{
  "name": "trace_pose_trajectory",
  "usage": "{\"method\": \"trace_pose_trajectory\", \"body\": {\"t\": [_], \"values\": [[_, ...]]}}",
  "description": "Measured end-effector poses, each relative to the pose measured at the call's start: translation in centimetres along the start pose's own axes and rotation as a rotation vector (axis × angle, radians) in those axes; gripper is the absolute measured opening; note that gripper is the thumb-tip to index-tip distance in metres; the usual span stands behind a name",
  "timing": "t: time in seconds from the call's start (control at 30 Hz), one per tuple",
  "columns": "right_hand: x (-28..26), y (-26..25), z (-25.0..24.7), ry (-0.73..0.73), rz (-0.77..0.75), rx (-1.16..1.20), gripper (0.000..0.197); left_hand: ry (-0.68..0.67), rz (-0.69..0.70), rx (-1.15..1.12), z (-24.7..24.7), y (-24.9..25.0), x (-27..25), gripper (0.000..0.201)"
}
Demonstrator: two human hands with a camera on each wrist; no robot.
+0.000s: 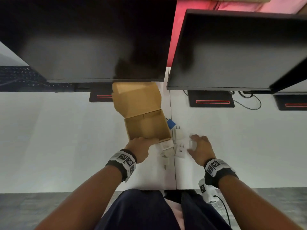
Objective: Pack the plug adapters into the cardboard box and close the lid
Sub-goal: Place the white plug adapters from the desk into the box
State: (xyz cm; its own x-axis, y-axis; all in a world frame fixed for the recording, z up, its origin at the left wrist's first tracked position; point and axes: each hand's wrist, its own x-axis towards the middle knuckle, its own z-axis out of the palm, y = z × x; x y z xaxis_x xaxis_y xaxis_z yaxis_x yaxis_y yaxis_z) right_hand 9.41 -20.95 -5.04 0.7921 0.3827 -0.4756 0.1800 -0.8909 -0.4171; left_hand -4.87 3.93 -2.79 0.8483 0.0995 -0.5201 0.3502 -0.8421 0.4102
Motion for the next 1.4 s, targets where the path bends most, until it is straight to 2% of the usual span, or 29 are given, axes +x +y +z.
{"method": "trace_pose_trajectory", "body": {"t": [0.13,0.23,0.3,0.37,0.47,0.53,0.6,0.67,0.7,0.77,0.87,1.03,1.13,1.27,1.4], "values": [[-0.1,-0.2,0.2,-0.001,0.012,0.031,0.063,0.042,0.076,0.106,-0.6,-1.2,0.1,0.069],[-0.2,-0.3,0.3,0.033,0.009,0.06,0.059,0.1,0.144,0.134,-1.0,-1.9,0.3,0.05],[-0.3,-0.5,0.0,0.084,0.0,0.077,0.055,0.202,0.186,0.106,-1.7,-2.2,0.3,0.038],[-0.3,-1.1,-0.5,0.155,-0.013,0.098,0.053,0.33,0.186,0.105,-2.6,-2.6,0.2,0.038],[-0.5,-2.5,-1.5,0.276,-0.051,0.172,0.052,0.574,0.018,-0.038,-3.7,-3.6,0.3,0.022],[-0.5,-3.7,-2.0,0.341,-0.095,0.231,0.05,0.658,-0.133,-0.23,-4.2,-4.4,0.5,0.017],[-0.4,-5.1,-2.5,0.37,-0.142,0.263,0.05,0.608,-0.304,-0.462,-4.8,-5.1,0.9,0.035],[-0.3,-6.6,-2.7,0.377,-0.186,0.28,0.049,0.461,-0.422,-0.622,-5.2,-5.7,1.3,0.063],[-0.3,-7.4,-2.8,0.38,-0.21,0.285,0.048,0.379,-0.435,-0.655,-5.3,-5.9,1.6,0.074],[-0.1,-8.9,-2.5,0.361,-0.262,0.306,0.045,0.243,-0.414,-0.693,-5.4,-6.0,2.1,0.083],[0.3,-10.9,-1.6,0.255,-0.292,0.297,0.048,0.165,-0.418,-0.812,-5.2,-5.8,2.8,0.08],[1.1,-13.8,0.5,0.11,-0.34,0.119,0.065,0.072,-0.453,-0.973,-5.3,-6.0,3.7,0.061],[1.7,-15.0,1.4,0.045,-0.382,0.108,0.051,0.046,-0.46,-1.08,-5.1,-6.7,4.3,0.049],[2.9,-16.6,1.9,0.031,-0.324,0.093,0.026,-0.024,-0.469,-1.189,-4.9,-7.6,4.8,0.039],[4.2,-17.8,2.7,0.06,-0.311,0.075,0.033,-0.11,-0.483,-1.201,-5.6,-8.1,5.3,0.05]]}}
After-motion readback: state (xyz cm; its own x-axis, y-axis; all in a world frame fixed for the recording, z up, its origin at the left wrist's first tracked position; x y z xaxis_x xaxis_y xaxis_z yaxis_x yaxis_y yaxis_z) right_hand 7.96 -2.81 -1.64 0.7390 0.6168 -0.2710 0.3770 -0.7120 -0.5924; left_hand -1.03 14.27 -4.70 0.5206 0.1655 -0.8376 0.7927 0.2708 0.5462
